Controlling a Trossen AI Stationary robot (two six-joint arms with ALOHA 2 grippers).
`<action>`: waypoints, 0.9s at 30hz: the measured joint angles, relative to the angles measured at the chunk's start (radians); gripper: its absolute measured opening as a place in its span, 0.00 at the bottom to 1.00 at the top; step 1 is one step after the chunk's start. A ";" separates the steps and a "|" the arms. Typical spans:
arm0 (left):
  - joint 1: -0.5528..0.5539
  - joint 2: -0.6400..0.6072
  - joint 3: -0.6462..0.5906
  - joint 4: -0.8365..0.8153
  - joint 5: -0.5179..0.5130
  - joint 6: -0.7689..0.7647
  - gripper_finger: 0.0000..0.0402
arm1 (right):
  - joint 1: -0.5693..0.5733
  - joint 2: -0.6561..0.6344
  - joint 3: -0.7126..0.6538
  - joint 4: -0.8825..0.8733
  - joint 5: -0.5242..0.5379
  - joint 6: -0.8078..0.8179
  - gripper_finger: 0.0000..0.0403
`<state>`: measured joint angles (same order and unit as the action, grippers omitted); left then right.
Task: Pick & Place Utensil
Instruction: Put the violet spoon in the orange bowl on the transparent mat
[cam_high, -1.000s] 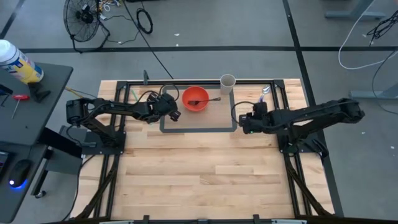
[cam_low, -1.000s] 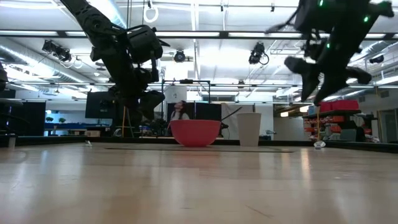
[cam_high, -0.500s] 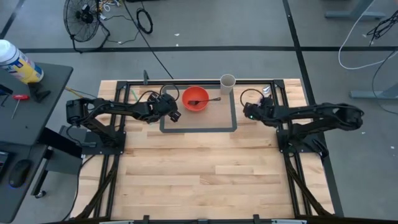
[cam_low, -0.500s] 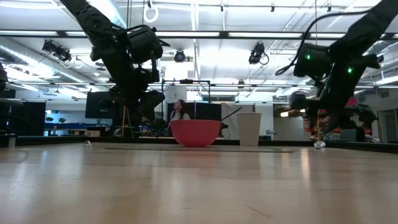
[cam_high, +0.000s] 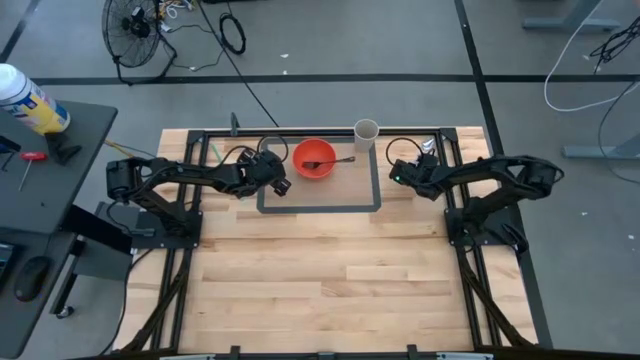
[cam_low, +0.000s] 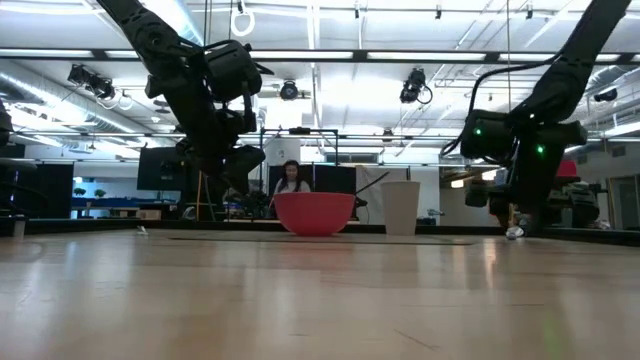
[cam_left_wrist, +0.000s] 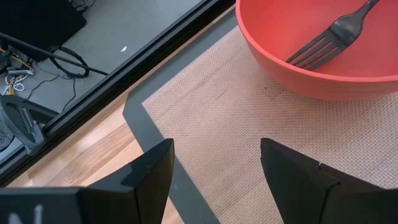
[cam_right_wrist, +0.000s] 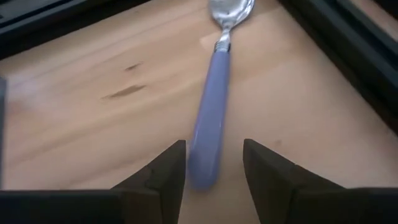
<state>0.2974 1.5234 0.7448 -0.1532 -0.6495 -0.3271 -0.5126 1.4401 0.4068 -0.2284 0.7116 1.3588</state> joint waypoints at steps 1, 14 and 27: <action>0.000 0.000 0.000 0.000 0.000 0.000 0.61 | -0.009 0.007 0.000 0.006 0.011 -0.012 0.40; 0.000 0.000 0.000 0.000 0.000 0.001 0.61 | -0.092 0.097 0.004 0.153 0.006 -0.170 0.40; 0.000 0.000 0.000 0.000 0.000 0.000 0.61 | -0.069 0.115 0.003 0.104 0.017 -0.184 0.25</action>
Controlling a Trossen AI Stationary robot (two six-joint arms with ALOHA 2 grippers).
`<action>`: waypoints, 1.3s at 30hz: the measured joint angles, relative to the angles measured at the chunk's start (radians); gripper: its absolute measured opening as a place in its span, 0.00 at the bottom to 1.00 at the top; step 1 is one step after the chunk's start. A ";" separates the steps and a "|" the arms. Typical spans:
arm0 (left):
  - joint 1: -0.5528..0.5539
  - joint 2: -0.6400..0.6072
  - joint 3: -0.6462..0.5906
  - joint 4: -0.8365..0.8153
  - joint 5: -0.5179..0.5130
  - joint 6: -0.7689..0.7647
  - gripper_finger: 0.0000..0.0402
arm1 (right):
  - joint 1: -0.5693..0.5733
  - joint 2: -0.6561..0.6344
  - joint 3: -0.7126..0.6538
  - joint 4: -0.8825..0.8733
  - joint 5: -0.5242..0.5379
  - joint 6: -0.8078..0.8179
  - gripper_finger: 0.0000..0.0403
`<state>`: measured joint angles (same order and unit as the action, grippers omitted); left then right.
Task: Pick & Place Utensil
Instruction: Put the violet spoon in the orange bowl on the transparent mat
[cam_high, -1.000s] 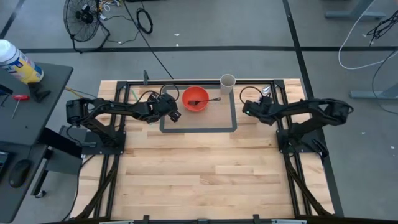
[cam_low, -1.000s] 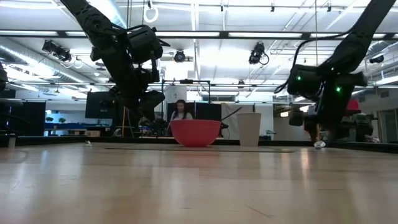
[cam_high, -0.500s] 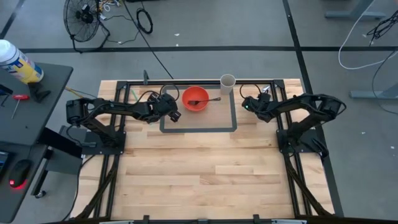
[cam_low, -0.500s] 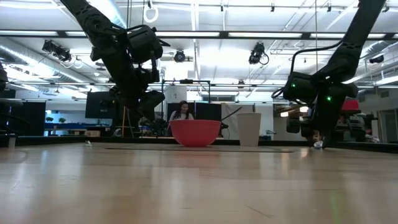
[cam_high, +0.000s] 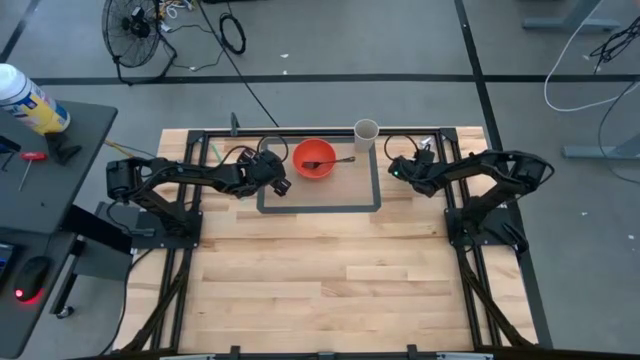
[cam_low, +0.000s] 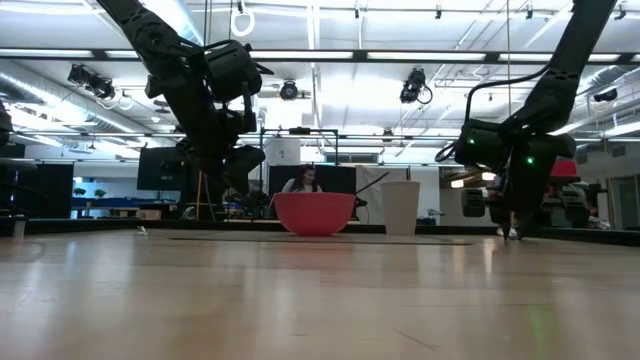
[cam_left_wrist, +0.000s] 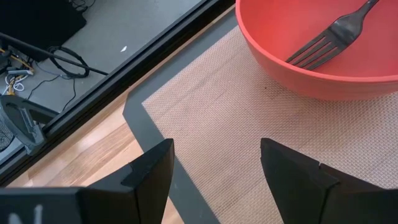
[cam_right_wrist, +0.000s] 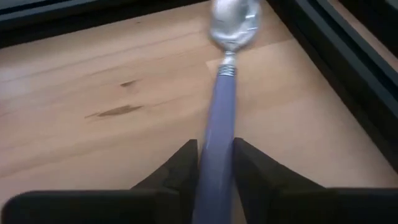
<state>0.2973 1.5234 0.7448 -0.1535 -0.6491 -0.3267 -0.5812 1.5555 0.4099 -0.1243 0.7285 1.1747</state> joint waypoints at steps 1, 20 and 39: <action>0.000 0.000 0.000 0.000 0.000 0.000 0.61 | 0.004 0.000 0.000 -0.004 -0.001 -0.003 0.23; 0.000 0.000 0.000 0.001 -0.003 0.000 0.61 | 0.336 -0.221 -0.005 -0.257 -0.230 0.071 0.21; 0.000 0.000 0.000 0.026 -0.008 -0.002 0.61 | 0.714 -0.286 0.242 -0.528 -0.471 -0.190 0.19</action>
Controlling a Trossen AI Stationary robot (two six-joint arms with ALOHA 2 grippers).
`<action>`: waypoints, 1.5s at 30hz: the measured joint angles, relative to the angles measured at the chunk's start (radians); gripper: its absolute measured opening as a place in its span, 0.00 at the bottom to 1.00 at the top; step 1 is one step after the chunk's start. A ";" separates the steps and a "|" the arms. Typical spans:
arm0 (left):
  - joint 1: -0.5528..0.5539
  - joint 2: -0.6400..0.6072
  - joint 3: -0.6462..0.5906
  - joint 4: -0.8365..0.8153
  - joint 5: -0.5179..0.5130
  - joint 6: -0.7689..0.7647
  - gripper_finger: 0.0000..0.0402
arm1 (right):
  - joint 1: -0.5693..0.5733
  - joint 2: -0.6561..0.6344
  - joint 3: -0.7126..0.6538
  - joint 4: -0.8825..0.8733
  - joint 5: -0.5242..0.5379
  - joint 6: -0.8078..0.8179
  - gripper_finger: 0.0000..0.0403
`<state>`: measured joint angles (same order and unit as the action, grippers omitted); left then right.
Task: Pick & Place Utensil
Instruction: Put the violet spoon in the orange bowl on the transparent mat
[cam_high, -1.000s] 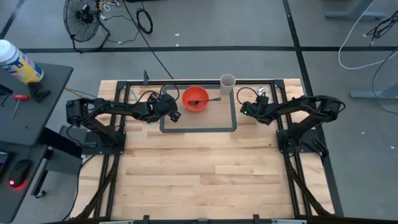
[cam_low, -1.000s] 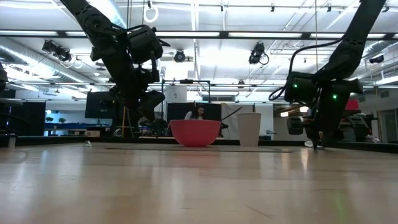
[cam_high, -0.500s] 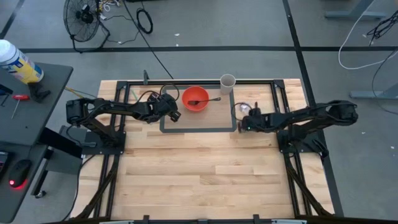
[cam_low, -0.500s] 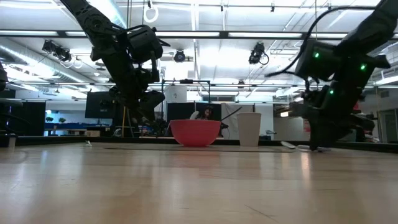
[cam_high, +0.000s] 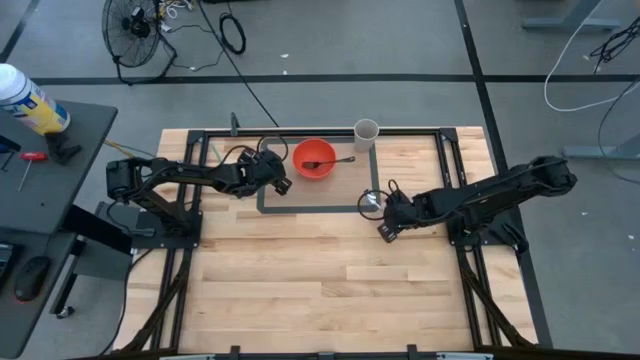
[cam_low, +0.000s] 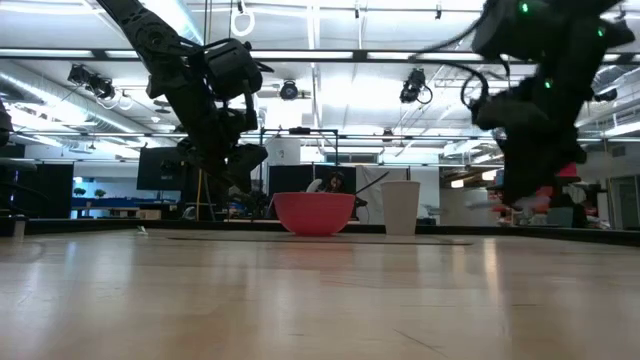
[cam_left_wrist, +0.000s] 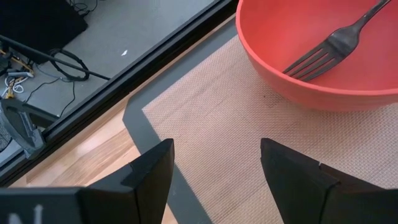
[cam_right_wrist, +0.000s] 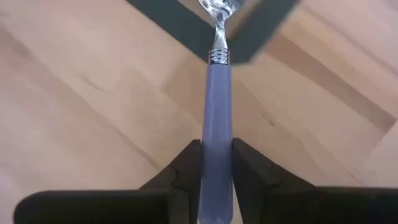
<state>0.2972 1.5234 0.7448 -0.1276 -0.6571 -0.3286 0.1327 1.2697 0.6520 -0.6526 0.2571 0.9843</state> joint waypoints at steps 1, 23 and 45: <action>0.000 0.000 0.000 0.000 0.000 0.000 0.61 | 0.003 0.000 0.019 -0.009 0.003 -0.006 0.19; -0.001 -0.092 -0.001 -0.122 -0.030 0.014 0.61 | -0.096 0.343 0.661 -0.240 -0.145 -0.182 0.19; -0.020 -0.127 -0.001 -0.154 0.007 0.000 0.61 | -0.479 0.782 1.108 -0.327 -0.430 -0.293 0.19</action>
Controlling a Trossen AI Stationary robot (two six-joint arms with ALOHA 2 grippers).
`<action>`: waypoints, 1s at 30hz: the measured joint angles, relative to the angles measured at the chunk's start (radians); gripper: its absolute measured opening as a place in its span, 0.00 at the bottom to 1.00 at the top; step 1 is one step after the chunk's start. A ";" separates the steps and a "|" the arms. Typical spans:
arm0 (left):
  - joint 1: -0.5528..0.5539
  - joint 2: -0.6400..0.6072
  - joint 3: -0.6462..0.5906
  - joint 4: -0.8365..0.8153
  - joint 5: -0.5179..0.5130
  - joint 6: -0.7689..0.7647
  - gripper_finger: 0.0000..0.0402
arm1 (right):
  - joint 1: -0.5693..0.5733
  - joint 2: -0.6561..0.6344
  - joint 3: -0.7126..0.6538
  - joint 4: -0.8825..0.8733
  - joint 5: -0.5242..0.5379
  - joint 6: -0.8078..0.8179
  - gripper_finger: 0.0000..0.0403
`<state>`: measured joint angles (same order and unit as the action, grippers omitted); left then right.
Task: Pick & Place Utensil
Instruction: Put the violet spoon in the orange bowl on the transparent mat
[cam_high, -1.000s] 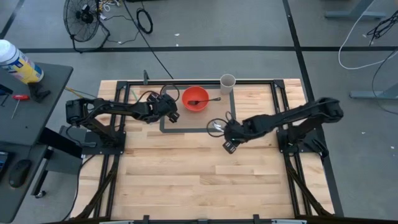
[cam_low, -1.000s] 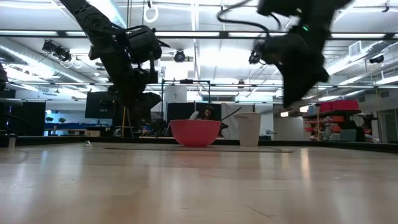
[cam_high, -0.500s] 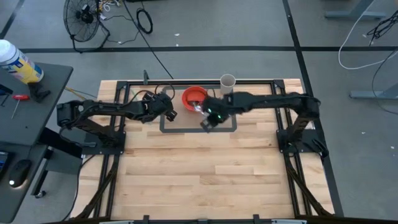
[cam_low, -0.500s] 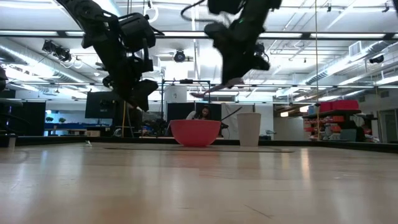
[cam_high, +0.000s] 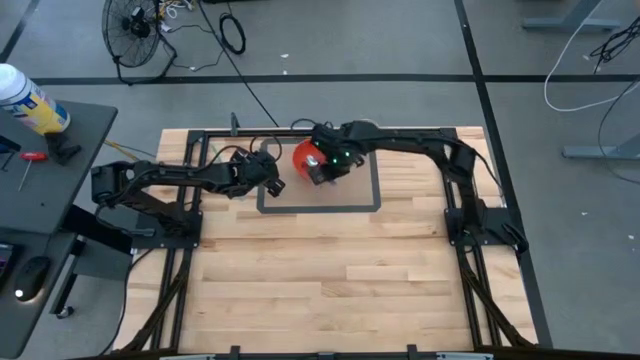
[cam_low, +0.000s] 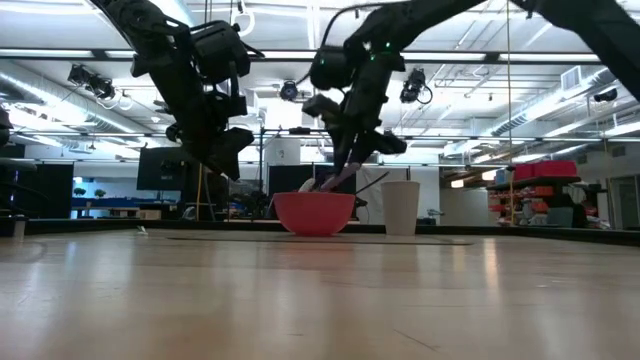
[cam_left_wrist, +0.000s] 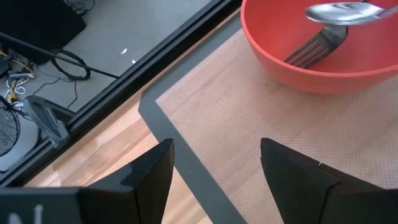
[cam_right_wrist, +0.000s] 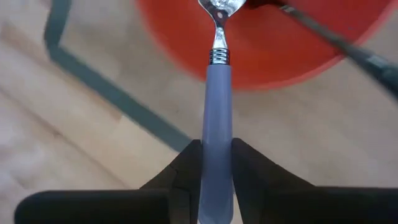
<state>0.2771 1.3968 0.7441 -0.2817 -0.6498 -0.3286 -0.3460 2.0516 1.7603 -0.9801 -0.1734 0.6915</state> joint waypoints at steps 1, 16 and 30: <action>0.000 0.000 0.000 0.001 0.000 0.000 0.61 | -0.011 0.012 0.011 -0.014 -0.008 0.010 0.19; 0.000 0.000 0.000 0.022 0.000 0.003 0.61 | -0.079 0.060 0.060 0.077 -0.117 0.122 0.19; 0.000 0.001 0.000 0.015 0.001 0.010 0.61 | -0.088 0.101 0.060 0.093 -0.161 0.137 0.19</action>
<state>0.2771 1.3975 0.7442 -0.2665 -0.6485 -0.3183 -0.4335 2.1527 1.8202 -0.8875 -0.3344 0.8286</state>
